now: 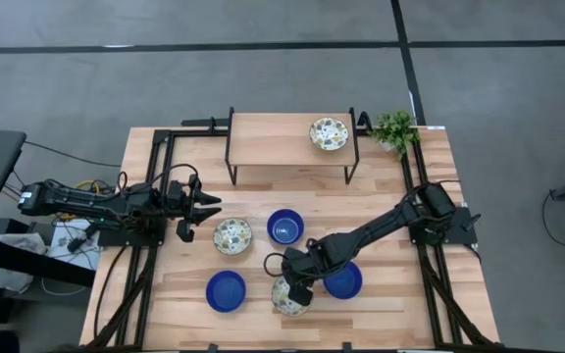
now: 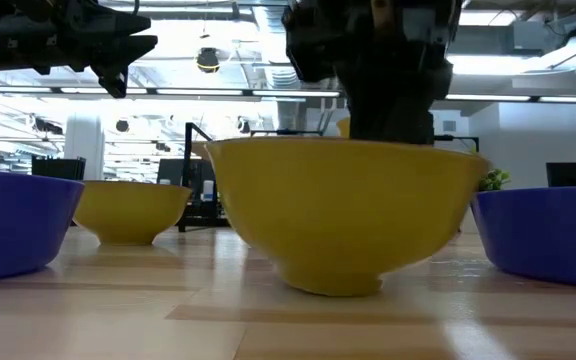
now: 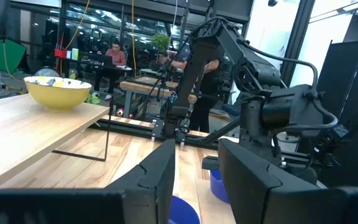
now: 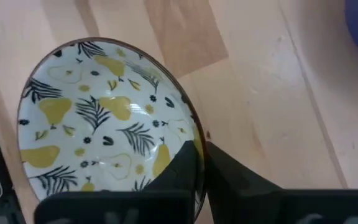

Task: Pick & Place Mini bowls
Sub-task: Stack the bottom yellow patterned bowl on top of the other yellow patterned bowl on the shelf

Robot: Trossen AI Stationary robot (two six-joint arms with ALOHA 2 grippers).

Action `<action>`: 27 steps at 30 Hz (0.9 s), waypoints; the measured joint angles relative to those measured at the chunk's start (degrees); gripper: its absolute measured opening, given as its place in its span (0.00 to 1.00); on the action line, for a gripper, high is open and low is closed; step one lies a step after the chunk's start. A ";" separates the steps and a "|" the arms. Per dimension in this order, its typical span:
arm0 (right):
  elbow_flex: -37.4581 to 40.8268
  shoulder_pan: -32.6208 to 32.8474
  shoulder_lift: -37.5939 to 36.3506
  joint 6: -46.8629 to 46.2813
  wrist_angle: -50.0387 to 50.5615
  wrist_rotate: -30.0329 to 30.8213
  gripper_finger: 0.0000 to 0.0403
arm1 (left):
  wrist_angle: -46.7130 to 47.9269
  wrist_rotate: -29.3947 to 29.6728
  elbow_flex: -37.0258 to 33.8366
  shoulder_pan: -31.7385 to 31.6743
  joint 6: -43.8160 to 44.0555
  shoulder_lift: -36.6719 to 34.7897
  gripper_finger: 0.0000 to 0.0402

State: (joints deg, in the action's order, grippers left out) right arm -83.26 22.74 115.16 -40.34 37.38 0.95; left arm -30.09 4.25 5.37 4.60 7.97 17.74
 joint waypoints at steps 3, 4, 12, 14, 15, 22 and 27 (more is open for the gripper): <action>0.10 0.00 -0.11 -0.23 0.06 -0.07 0.03 | 0.00 0.02 0.00 0.01 0.00 0.00 0.30; -0.30 -0.02 -0.11 -0.06 0.21 -0.76 0.02 | 0.00 0.00 0.00 0.02 0.00 0.00 0.30; -9.31 -0.44 -1.74 8.39 7.35 -6.47 0.01 | -0.01 0.01 0.00 0.01 0.00 0.00 0.30; -12.10 -0.78 -2.68 12.32 9.39 -8.38 0.01 | -0.04 0.01 0.00 0.01 0.01 0.00 0.30; -13.37 -0.76 -3.20 13.91 11.24 -8.98 0.01 | -0.07 0.02 0.00 0.02 0.01 0.01 0.30; -20.46 -1.14 -7.65 21.40 18.59 -14.39 0.00 | -0.50 0.02 0.00 0.02 0.01 0.29 0.30; -22.54 -1.40 -10.66 21.21 18.80 -13.76 0.00 | -0.72 0.00 0.00 0.02 0.02 0.35 0.30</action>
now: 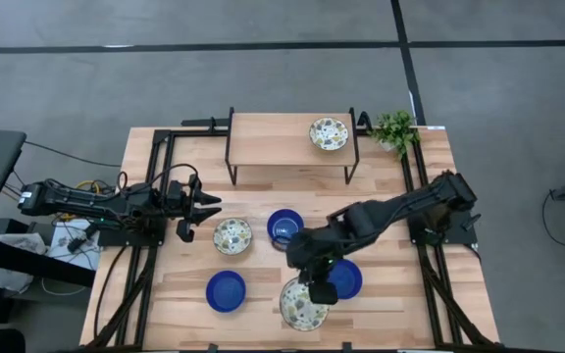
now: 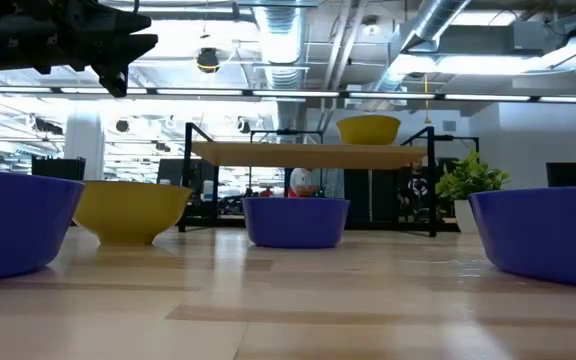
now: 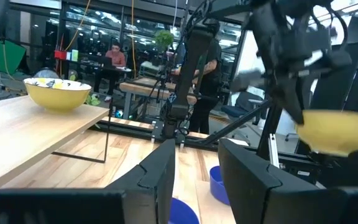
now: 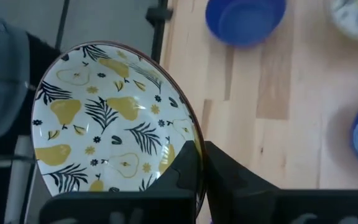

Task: Pick & Place Mini bowls
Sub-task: Stack the bottom yellow patterned bowl on top of the other yellow patterned bowl on the shelf

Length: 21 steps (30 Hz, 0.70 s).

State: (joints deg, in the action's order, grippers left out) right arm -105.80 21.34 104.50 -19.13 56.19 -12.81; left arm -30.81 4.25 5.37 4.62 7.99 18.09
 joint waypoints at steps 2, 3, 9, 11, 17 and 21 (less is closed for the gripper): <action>-0.56 -0.06 -1.05 -0.29 -0.05 1.18 0.00 | -0.06 0.00 0.00 -0.02 -0.01 0.04 0.30; -0.74 -0.12 -1.51 -0.30 -0.05 1.96 0.00 | -0.09 0.02 0.00 0.00 -0.02 0.04 0.30; -0.96 -1.28 -4.00 -0.29 -1.74 3.93 0.00 | -0.24 0.02 0.00 -0.02 0.00 0.04 0.30; -0.98 -1.80 -4.58 -0.31 -2.03 4.00 0.00 | -0.36 0.02 0.00 0.00 -0.01 0.04 0.30; -0.98 -3.07 -4.86 0.15 -2.09 4.08 0.00 | -0.44 0.01 0.00 -0.01 -0.01 0.04 0.30; -0.98 -3.53 -4.86 0.78 -2.15 4.02 0.00 | -0.46 0.00 0.00 -0.02 -0.02 0.04 0.30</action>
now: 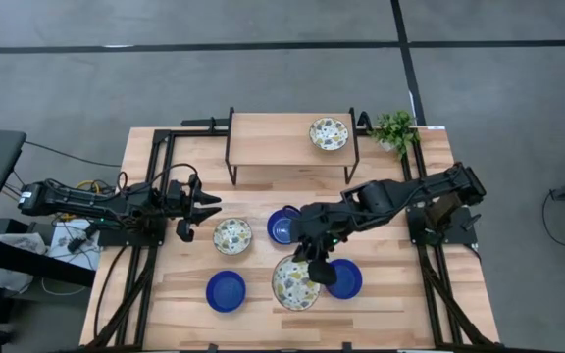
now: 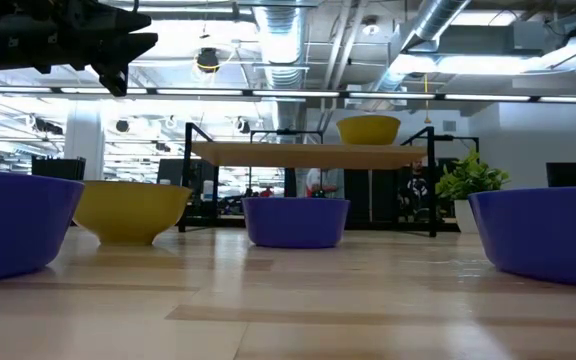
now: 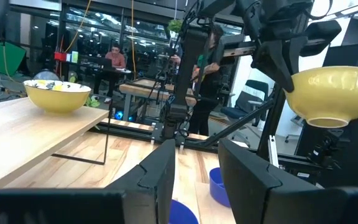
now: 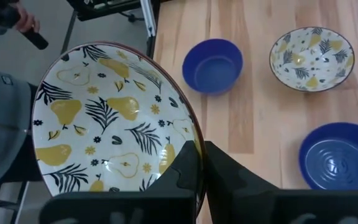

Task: Pick & Place Mini bowls
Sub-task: Stack the bottom yellow patterned bowl on top of the other yellow patterned bowl on the shelf

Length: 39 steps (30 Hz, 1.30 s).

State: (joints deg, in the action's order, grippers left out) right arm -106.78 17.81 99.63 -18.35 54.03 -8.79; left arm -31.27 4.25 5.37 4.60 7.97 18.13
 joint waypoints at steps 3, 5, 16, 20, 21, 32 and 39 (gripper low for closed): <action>0.00 -0.34 0.00 0.68 -0.08 1.38 0.00 | -0.02 0.02 0.00 0.01 0.00 0.00 0.30; 0.00 -0.74 0.00 1.85 -0.21 3.75 0.00 | -0.07 0.02 0.00 0.01 0.00 0.00 0.30; 0.00 -4.32 0.00 10.04 -4.16 27.53 0.00 | -0.11 0.02 0.00 0.00 0.00 0.00 0.30; 0.00 -4.96 0.00 13.69 -3.98 39.18 0.00 | -0.11 0.02 0.00 0.00 0.00 0.00 0.30; 0.00 -4.98 0.00 14.32 -3.96 41.79 0.00 | -0.10 0.02 0.00 0.01 0.00 0.00 0.30; 0.00 -5.06 0.00 20.40 -3.96 64.81 0.00 | -0.11 0.02 0.00 0.02 0.00 0.00 0.30; 0.00 -5.14 -0.02 20.54 -3.49 69.22 0.00 | -0.11 0.02 0.00 0.00 0.00 0.00 0.30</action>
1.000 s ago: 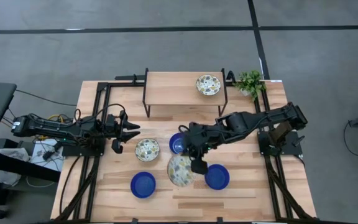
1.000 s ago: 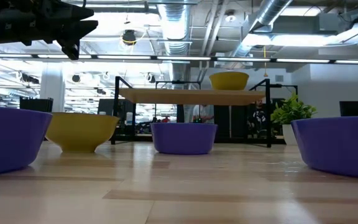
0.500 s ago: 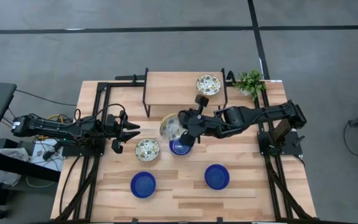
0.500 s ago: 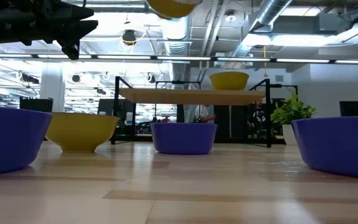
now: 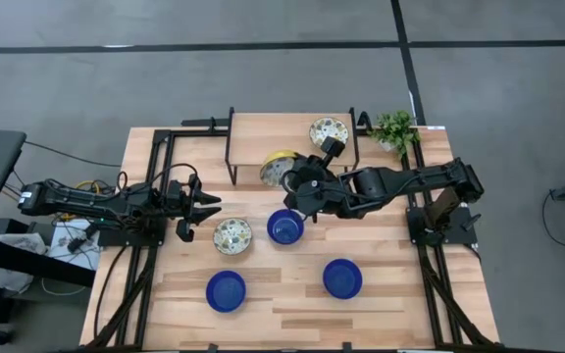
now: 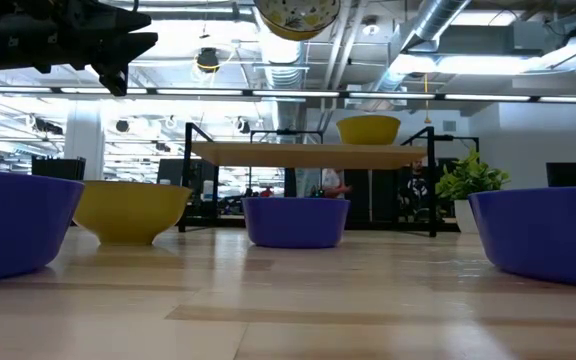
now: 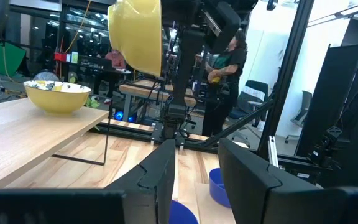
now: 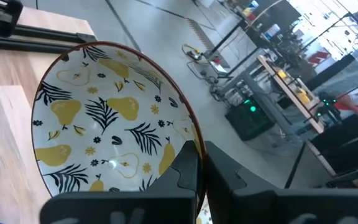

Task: Pick & Place Mini bowls
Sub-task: Stack the bottom yellow patterned bowl on top of the other yellow patterned bowl on the shelf

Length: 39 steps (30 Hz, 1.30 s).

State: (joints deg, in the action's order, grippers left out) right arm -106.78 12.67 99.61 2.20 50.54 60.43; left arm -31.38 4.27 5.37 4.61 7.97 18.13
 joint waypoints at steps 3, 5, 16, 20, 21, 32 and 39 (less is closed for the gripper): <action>0.00 0.04 0.00 0.97 0.00 0.02 0.00 | -0.02 0.00 0.00 0.01 0.00 0.00 0.30; 0.00 0.04 0.00 1.24 0.00 0.02 0.00 | -0.02 -0.02 0.00 0.00 0.00 0.00 0.30; 0.02 -1.67 0.00 10.21 0.27 -14.31 0.00 | -0.02 -0.01 0.00 0.01 0.00 0.00 0.30; 0.02 -3.29 0.00 11.34 0.49 -28.35 0.00 | -0.04 0.00 0.00 0.01 0.00 0.00 0.30; 0.02 -3.85 0.00 11.34 0.59 -32.84 0.00 | -0.04 -0.01 0.00 0.01 0.00 0.00 0.30; 0.02 -12.35 0.00 6.19 1.73 -81.89 0.00 | -0.04 -0.02 0.00 0.02 0.00 0.00 0.30; 0.02 -16.21 0.00 7.27 -4.53 -102.22 0.00 | -0.04 -0.01 0.00 0.02 0.00 0.00 0.30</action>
State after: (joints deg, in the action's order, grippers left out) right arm -106.76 -3.54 99.61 9.47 46.02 -41.80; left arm -31.42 4.26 5.37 4.62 7.97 18.13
